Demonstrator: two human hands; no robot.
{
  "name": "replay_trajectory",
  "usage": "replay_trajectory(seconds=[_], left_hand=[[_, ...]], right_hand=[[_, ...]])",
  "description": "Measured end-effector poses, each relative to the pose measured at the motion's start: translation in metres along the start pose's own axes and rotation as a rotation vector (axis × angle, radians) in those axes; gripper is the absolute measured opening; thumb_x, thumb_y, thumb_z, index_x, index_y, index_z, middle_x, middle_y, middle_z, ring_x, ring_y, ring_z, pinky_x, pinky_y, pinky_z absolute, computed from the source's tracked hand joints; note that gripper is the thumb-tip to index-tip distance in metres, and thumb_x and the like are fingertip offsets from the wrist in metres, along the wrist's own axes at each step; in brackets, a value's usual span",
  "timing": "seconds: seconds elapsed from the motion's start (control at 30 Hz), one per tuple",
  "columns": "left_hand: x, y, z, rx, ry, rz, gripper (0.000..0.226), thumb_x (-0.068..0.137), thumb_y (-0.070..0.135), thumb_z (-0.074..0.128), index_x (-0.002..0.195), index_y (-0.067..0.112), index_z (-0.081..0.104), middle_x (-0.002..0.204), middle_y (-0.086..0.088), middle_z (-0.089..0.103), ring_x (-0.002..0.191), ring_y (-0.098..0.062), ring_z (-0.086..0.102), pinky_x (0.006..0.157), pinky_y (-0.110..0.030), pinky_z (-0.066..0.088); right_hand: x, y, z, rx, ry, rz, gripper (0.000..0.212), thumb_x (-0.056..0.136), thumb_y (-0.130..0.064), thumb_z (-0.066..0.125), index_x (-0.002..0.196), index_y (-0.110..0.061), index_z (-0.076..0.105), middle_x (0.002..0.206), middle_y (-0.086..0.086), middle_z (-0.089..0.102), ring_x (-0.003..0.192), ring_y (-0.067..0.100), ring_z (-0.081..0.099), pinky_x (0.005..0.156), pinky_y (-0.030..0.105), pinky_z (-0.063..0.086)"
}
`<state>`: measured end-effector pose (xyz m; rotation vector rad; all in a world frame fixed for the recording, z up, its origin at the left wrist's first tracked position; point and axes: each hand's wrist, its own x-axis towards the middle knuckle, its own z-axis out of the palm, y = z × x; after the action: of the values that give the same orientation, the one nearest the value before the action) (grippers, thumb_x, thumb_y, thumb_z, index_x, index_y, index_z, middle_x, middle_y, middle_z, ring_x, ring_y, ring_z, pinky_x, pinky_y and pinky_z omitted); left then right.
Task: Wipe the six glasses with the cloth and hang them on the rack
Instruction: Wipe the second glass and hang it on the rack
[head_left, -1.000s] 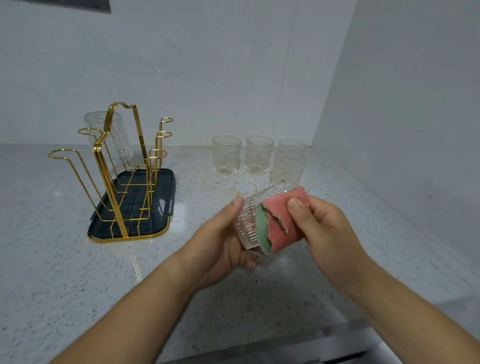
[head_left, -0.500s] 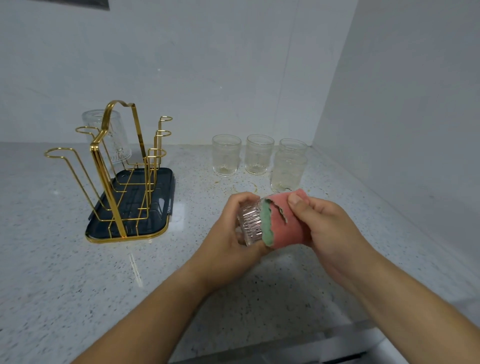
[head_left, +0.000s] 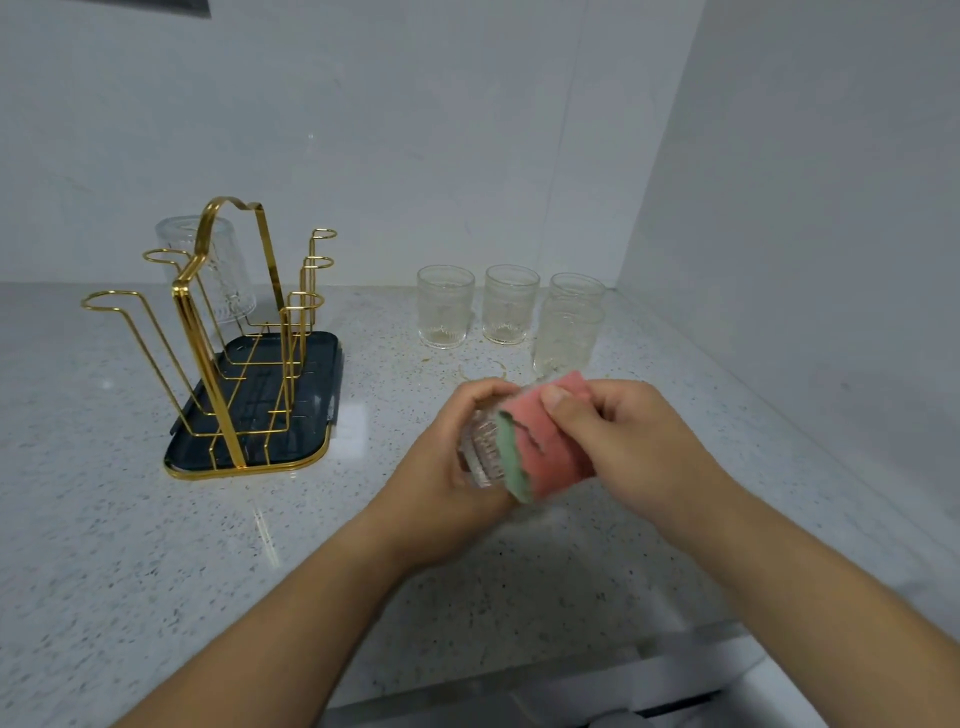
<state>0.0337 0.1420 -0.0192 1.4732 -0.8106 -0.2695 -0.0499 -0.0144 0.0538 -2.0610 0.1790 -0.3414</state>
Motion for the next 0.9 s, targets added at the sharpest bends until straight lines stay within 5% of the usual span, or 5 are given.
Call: replay_trajectory(seconds=[0.1,0.3,0.43,0.73,0.9], left_hand=[[0.002,0.0,-0.001,0.133,0.1,0.018,0.089,0.071,0.005,0.094,0.142,0.033,0.047,0.123,0.013,0.064,0.106,-0.003,0.071,0.086,-0.023,0.06],[0.003,0.014,0.001,-0.364,0.169,-0.248,0.043,0.083,0.001,0.083,0.123,0.01,0.069,0.116,-0.018,0.077,0.106,-0.035,0.075,0.096,-0.057,0.059],[0.0,0.027,0.001,-0.769,0.25,-0.37,0.043,0.077,0.027,0.076,0.117,0.013,0.069,0.106,-0.014,0.079,0.1,-0.029,0.074,0.098,-0.058,0.057],[-0.011,0.044,0.008,-0.735,0.285,-0.255,0.083,0.075,0.008,0.082,0.147,-0.007,0.041,0.12,-0.027,0.065,0.099,-0.034,0.071,0.077,-0.04,0.062],[-0.022,0.052,0.019,-0.803,0.306,-0.161,0.072,0.086,0.014,0.08,0.148,-0.003,0.045,0.137,-0.032,0.062,0.126,-0.045,0.064,0.108,-0.051,0.053]], right_hand=[[0.002,-0.001,0.006,-0.047,0.037,0.007,0.041,0.104,-0.036,0.052,0.089,-0.006,0.076,0.089,0.014,0.079,0.088,0.03,0.075,0.087,0.049,0.06],[-0.01,0.0,-0.014,0.227,0.309,-0.103,0.024,0.106,-0.027,0.05,0.097,-0.03,0.072,0.086,-0.015,0.079,0.084,-0.007,0.072,0.073,0.008,0.053],[-0.022,0.007,-0.023,0.517,0.448,-0.058,0.026,0.106,-0.028,0.05,0.1,-0.029,0.075,0.098,-0.009,0.081,0.097,0.007,0.075,0.093,0.032,0.054],[-0.057,-0.002,0.03,0.76,0.13,-0.034,0.044,0.094,-0.043,0.043,0.116,-0.02,0.073,0.117,0.005,0.078,0.115,0.018,0.071,0.109,0.045,0.049],[-0.072,-0.006,0.065,0.804,0.064,-0.051,0.053,0.099,-0.049,0.043,0.145,-0.025,0.054,0.137,-0.003,0.068,0.13,0.012,0.061,0.118,0.043,0.039]])
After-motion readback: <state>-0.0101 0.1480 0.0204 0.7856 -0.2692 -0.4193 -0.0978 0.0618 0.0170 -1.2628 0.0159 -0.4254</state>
